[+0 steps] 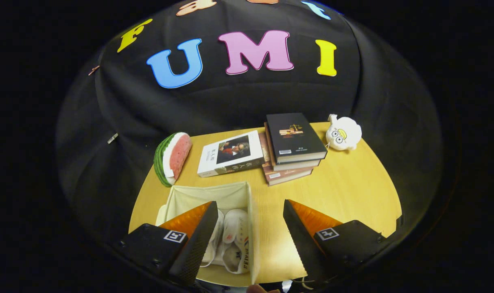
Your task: Open the storage box then place both shoes into the box .Put the left shoe in first, then the right shoe, with the right side of both shoes facing outward in a uniform manner.
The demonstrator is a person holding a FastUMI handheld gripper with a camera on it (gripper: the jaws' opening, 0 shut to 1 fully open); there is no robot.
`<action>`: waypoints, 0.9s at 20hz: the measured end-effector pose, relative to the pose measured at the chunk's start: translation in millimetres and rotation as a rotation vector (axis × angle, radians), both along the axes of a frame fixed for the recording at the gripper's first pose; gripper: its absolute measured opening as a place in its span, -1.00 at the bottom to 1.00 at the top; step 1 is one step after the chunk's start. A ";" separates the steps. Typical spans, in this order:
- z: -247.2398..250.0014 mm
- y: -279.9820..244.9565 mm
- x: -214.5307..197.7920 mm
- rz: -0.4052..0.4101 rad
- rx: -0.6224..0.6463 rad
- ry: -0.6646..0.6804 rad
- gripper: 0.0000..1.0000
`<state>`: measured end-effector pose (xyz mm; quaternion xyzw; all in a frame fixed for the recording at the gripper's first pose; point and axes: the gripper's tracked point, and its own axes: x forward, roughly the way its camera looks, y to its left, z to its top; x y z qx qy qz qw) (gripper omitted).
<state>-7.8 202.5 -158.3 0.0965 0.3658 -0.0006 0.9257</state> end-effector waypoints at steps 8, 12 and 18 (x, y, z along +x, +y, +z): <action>48.1 -124.7 33.4 -0.042 -0.182 -0.202 0.98; 84.8 -166.5 30.1 -0.067 -0.235 -0.294 0.97; 119.5 -218.1 30.5 -0.085 -0.270 -0.415 0.97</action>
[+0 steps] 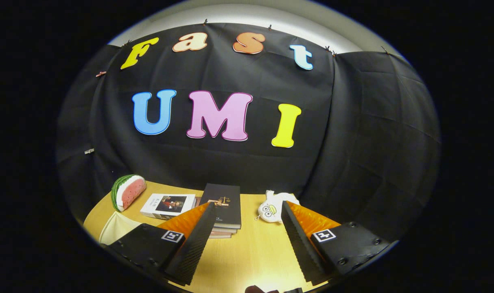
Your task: Open the storage box then place both shoes into the box .Put the left shoe in first, then the right shoe, with the right side of both shoes facing outward in a uniform manner.
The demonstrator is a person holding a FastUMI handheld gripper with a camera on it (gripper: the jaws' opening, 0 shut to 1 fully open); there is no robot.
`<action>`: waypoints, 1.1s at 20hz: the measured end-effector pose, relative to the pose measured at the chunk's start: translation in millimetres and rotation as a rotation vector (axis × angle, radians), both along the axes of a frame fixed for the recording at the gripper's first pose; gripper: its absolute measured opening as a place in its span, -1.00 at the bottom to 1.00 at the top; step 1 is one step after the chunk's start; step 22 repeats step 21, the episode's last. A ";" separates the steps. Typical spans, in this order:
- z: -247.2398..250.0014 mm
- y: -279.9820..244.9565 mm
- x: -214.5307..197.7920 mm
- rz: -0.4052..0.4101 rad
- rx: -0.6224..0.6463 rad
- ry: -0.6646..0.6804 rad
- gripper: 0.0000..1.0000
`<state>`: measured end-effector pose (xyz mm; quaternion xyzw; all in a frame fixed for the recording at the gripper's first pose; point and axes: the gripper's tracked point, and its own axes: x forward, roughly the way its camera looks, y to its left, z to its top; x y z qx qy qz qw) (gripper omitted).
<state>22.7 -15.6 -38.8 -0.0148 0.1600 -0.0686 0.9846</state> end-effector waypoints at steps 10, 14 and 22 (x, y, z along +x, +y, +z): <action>40.7 -56.1 -20.5 -0.023 0.027 -0.157 0.96; 50.1 -65.5 -22.2 -0.033 0.009 -0.183 0.96; 48.5 -66.7 -24.7 -0.041 0.013 -0.176 0.96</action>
